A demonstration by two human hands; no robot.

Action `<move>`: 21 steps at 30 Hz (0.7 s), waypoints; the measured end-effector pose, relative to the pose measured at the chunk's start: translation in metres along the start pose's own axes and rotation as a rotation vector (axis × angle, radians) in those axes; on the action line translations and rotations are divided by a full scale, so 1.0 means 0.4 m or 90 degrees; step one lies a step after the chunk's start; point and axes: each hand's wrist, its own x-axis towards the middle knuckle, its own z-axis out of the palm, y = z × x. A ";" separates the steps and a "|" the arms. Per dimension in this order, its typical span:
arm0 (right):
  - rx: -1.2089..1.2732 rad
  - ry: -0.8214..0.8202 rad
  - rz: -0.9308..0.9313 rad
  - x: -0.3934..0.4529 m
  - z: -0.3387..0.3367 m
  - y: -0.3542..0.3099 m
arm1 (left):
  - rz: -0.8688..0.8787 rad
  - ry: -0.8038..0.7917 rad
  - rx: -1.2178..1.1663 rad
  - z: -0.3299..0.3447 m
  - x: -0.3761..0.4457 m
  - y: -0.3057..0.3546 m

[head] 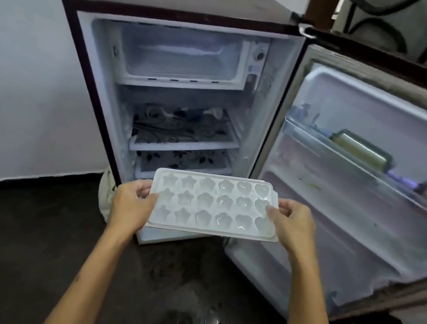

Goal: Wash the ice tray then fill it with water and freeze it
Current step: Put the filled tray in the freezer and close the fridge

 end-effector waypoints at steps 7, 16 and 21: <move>-0.009 -0.030 -0.085 0.218 0.052 -0.111 | -0.015 0.073 0.042 0.037 0.154 0.072; -0.022 -0.026 -0.167 0.409 0.146 -0.256 | 0.000 0.147 0.122 0.043 0.387 0.116; -0.046 -0.005 -0.236 0.506 0.211 -0.331 | 0.031 0.167 0.195 0.041 0.535 0.143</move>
